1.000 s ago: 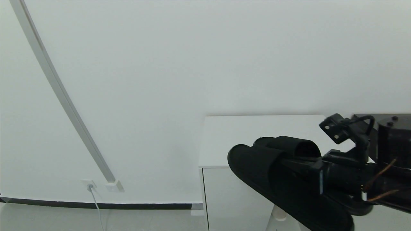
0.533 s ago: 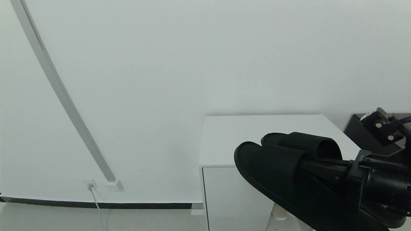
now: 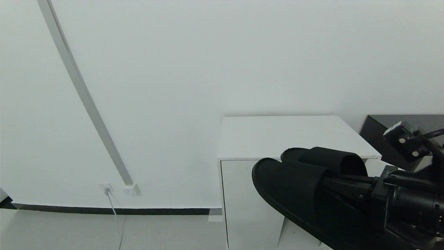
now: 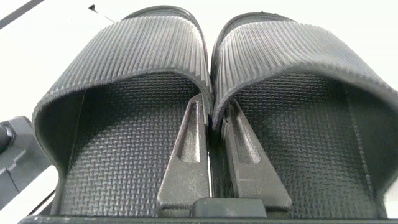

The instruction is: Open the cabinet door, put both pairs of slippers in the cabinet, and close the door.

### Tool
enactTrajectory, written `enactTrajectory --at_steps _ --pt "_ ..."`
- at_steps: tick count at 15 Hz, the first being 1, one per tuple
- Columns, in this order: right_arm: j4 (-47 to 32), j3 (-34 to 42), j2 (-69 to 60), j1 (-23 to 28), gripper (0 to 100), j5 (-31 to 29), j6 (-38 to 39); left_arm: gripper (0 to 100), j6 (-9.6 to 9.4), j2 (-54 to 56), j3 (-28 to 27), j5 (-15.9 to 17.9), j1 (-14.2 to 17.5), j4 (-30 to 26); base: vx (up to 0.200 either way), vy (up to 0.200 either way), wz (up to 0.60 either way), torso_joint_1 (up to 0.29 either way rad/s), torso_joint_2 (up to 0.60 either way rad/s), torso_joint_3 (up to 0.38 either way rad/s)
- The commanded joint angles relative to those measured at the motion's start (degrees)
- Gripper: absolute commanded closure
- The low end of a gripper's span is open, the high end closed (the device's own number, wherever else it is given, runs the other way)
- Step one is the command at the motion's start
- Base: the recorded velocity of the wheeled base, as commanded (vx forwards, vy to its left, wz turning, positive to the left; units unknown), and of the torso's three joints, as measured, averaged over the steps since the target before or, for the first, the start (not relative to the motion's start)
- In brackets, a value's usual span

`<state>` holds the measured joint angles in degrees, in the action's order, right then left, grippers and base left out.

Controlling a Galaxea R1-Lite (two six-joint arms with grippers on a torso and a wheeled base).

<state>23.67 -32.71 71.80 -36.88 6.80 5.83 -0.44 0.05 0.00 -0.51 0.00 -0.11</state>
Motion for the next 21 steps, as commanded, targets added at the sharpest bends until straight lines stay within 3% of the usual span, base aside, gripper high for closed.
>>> enactTrajectory --at_steps 1,4,16,21 --pt "0.23 0.01 0.97 0.05 100 -0.03 -0.03 100 0.0 -0.05 0.0 -0.02 0.0 -0.07 0.0 0.0 0.0 0.0 0.0 0.0" --pt "0.23 0.01 1.06 0.05 100 -0.03 -0.11 100 0.0 -0.05 0.0 -0.1 0.0 0.02 0.0 0.0 0.0 0.0 0.0 0.0" --pt "0.58 -0.08 4.22 0.67 100 -0.21 -0.2 100 0.0 -0.05 0.0 -0.1 0.0 -0.07 0.0 -0.2 0.0 0.004 0.0 0.003" --pt "4.1 -0.08 7.3 0.75 100 -0.39 -0.29 100 0.0 -0.05 0.0 -0.1 0.0 0.02 0.0 -0.2 0.0 0.001 0.0 0.002"
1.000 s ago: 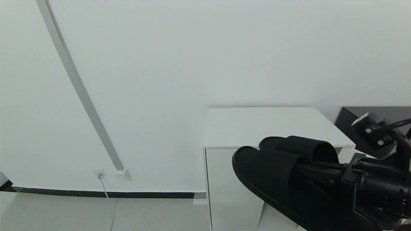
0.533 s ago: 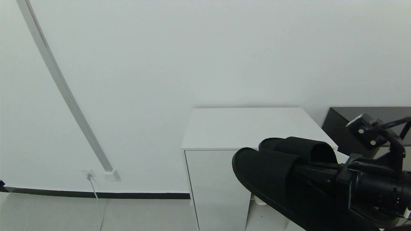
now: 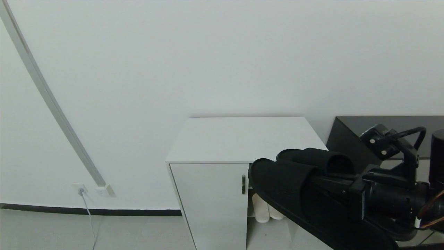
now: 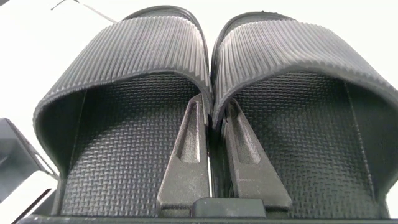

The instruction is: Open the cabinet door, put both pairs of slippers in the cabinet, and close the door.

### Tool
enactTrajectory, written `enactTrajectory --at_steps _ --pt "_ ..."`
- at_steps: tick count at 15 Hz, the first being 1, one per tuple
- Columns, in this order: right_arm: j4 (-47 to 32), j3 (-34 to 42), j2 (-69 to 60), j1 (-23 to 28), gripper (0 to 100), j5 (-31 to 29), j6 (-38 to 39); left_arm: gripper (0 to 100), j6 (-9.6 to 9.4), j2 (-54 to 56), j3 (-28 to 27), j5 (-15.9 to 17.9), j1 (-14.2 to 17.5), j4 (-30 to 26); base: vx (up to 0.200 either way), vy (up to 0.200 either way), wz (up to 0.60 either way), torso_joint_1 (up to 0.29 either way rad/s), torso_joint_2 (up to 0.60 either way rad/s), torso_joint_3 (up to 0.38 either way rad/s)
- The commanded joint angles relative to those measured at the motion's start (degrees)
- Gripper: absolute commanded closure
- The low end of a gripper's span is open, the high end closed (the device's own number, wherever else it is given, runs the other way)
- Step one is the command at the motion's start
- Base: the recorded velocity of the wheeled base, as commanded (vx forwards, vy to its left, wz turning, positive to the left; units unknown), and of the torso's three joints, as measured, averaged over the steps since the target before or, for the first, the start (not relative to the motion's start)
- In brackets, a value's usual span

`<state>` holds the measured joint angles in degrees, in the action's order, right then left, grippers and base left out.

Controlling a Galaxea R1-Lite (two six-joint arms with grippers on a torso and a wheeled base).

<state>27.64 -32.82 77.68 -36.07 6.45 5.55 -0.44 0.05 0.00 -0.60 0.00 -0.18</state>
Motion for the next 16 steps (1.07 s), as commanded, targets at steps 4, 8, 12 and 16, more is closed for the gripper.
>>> enactTrajectory --at_steps 4,8,12,16 --pt "0.14 0.03 2.04 -0.4 100 -0.03 -0.27 100 0.44 -0.05 0.0 -0.02 0.0 0.01 0.0 -0.1 0.0 0.0 0.0 0.0" --pt "0.14 0.3 2.21 -0.4 100 -0.03 -0.36 100 0.44 -0.05 0.0 0.07 0.0 0.01 0.0 0.0 0.0 0.0 0.0 0.0" --pt "0.14 0.39 2.74 -0.49 100 0.06 -0.36 100 0.44 -0.05 0.0 0.07 0.0 0.01 0.0 0.0 0.0 0.0 0.0 0.0" --pt "0.14 0.47 2.74 -0.67 100 -0.03 -0.45 100 0.44 -0.05 0.0 -0.02 0.0 0.01 0.0 0.0 0.0 0.0 0.0 0.0"
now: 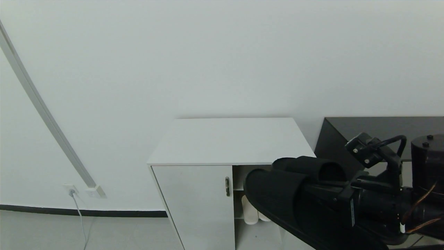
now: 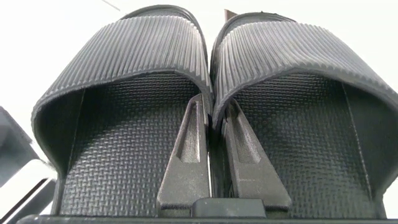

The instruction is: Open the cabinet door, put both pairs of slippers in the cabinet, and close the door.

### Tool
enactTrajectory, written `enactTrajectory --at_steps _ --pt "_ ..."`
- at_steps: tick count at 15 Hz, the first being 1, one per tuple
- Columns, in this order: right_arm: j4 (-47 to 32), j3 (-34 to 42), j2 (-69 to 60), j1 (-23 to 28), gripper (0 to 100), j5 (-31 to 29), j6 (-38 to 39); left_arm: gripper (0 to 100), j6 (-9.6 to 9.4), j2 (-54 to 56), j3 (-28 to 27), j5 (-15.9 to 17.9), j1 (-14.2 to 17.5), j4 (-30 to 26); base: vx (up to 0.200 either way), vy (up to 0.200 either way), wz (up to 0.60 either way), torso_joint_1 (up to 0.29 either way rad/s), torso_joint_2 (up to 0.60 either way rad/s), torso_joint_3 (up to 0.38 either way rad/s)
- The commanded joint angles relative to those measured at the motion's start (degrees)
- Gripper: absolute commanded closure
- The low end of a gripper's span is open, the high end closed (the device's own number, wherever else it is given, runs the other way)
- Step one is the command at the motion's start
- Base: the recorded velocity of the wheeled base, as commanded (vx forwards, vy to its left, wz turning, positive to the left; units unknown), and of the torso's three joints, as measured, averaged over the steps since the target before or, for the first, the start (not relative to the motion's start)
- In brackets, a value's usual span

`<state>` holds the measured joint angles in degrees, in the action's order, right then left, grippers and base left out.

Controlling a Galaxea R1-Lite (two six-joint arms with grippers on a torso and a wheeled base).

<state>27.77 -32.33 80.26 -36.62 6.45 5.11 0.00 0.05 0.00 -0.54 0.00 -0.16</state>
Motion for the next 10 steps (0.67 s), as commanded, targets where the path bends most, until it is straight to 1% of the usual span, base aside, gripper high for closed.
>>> enactTrajectory --at_steps 1,3,10 --pt "0.0 0.07 0.16 -0.29 100 -0.12 -0.01 100 0.0 -0.05 0.0 0.01 0.0 0.07 0.0 0.0 0.0 0.0 0.0 0.0" --pt "-0.08 0.16 0.16 -0.29 100 -0.12 -0.98 100 0.09 -0.05 0.0 -0.08 0.0 -0.02 0.0 0.0 0.0 -0.018 0.04 0.028" --pt "0.0 0.6 0.16 -0.29 100 -0.03 -1.5 100 0.09 -0.05 0.0 -0.08 0.0 -0.02 0.0 0.0 0.0 -0.154 0.36 0.198"
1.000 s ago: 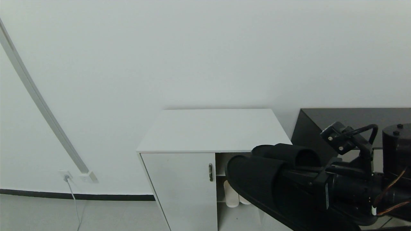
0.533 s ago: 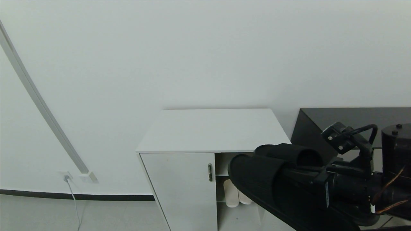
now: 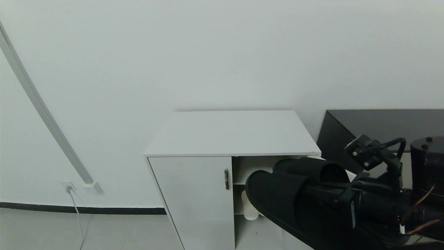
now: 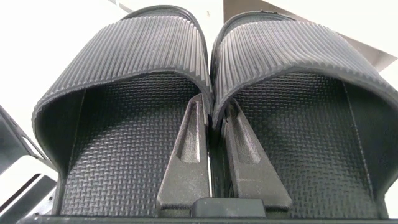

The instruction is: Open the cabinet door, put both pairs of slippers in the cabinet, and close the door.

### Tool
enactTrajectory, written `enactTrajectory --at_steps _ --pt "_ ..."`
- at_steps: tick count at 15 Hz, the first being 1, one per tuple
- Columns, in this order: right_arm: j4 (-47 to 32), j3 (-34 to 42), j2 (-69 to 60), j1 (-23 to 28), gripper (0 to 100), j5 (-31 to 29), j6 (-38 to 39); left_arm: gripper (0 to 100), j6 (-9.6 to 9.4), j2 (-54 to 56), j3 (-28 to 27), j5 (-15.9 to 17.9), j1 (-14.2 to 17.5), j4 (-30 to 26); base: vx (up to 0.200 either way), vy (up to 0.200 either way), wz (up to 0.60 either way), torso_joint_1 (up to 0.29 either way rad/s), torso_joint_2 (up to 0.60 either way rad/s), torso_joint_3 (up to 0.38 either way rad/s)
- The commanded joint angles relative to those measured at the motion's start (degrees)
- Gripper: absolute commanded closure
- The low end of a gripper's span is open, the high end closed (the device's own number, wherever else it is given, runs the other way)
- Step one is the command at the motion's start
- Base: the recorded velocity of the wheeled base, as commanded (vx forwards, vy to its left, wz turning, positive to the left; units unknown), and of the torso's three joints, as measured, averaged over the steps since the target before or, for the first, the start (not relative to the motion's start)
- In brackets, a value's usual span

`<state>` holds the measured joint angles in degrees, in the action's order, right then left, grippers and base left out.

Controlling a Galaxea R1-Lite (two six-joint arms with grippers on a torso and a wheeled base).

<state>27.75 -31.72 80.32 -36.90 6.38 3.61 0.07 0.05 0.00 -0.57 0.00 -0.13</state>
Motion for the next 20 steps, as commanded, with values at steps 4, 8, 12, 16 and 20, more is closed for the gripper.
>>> enactTrajectory --at_steps 4,8,12,16,20 --pt "0.03 -0.01 0.1 -0.01 100 0.13 0.0 100 0.01 -0.05 0.0 -0.04 0.0 -0.04 0.0 0.0 0.0 -0.21 0.5 0.286" --pt "0.03 0.08 0.18 -0.1 100 0.13 0.0 100 0.01 -0.05 0.0 -0.04 0.0 -0.04 0.0 0.0 0.0 -0.221 0.55 0.318" --pt "0.03 0.34 0.18 -0.1 100 0.22 0.0 100 0.01 -0.05 0.0 -0.04 0.0 -0.04 0.0 0.0 0.0 -0.199 0.52 0.321" --pt "0.12 0.78 0.18 -0.45 100 0.22 0.0 100 0.28 -0.05 0.0 -0.04 0.0 -0.04 0.0 0.0 0.0 -0.179 0.5 0.328" --pt "0.2 1.13 -0.26 -0.45 100 0.22 -0.09 100 1.07 -0.05 0.0 -0.66 0.0 0.05 0.0 0.0 0.0 -0.149 0.5 0.334"
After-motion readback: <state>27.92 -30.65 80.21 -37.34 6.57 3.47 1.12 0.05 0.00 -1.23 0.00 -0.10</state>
